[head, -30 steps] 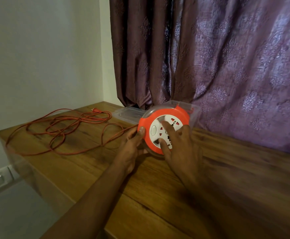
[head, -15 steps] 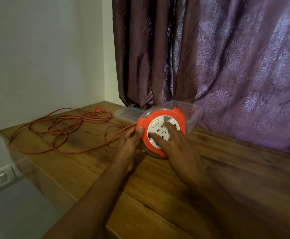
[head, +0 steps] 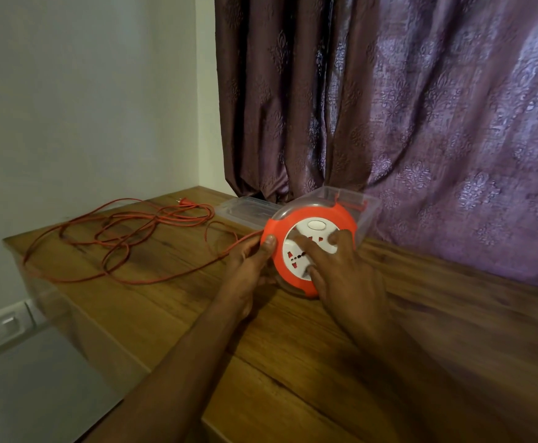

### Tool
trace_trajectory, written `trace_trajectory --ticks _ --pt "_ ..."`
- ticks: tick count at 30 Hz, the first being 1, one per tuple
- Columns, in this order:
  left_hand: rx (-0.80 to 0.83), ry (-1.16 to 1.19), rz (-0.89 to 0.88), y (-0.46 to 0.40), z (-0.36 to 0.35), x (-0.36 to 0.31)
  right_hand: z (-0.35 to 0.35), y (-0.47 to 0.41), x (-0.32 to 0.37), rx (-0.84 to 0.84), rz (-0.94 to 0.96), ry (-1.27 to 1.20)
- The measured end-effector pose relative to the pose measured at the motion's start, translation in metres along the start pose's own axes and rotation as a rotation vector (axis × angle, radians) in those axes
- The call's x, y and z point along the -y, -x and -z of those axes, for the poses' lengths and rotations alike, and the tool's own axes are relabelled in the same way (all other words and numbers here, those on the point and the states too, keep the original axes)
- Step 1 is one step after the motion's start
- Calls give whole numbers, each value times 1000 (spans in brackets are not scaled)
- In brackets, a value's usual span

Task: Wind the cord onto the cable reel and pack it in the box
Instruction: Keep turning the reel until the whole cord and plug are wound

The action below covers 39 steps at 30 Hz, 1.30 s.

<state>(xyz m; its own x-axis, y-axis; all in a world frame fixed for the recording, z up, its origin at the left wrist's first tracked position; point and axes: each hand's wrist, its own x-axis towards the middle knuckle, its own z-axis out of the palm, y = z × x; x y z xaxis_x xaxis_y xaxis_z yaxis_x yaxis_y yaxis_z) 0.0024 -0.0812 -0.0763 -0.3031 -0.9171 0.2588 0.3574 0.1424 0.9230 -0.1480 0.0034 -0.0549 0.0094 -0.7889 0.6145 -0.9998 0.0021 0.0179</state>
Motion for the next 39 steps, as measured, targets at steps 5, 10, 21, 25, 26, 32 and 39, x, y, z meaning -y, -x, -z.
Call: trace_trajectory --ticks 5,10,21,25,26,32,39 --pt "30 -7 -9 1 -2 1 -4 -3 0 -56 -147 -37" --pt "39 -31 -32 2 -1 3 -6 -5 -1 -130 -299 -251" --pt "15 -50 -27 1 1 3 1 -2 6 -148 -220 -281" --pt "-22 -24 -26 -1 4 2 2 -2 6 -52 -20 -77" --pt "-27 -18 -27 -1 4 2 1 -2 6 -4 8 -55" --pt "-27 -14 -18 -1 4 2 5 0 5 118 65 -1" --pt "16 -35 -38 1 3 3 1 1 3 34 -37 -11"
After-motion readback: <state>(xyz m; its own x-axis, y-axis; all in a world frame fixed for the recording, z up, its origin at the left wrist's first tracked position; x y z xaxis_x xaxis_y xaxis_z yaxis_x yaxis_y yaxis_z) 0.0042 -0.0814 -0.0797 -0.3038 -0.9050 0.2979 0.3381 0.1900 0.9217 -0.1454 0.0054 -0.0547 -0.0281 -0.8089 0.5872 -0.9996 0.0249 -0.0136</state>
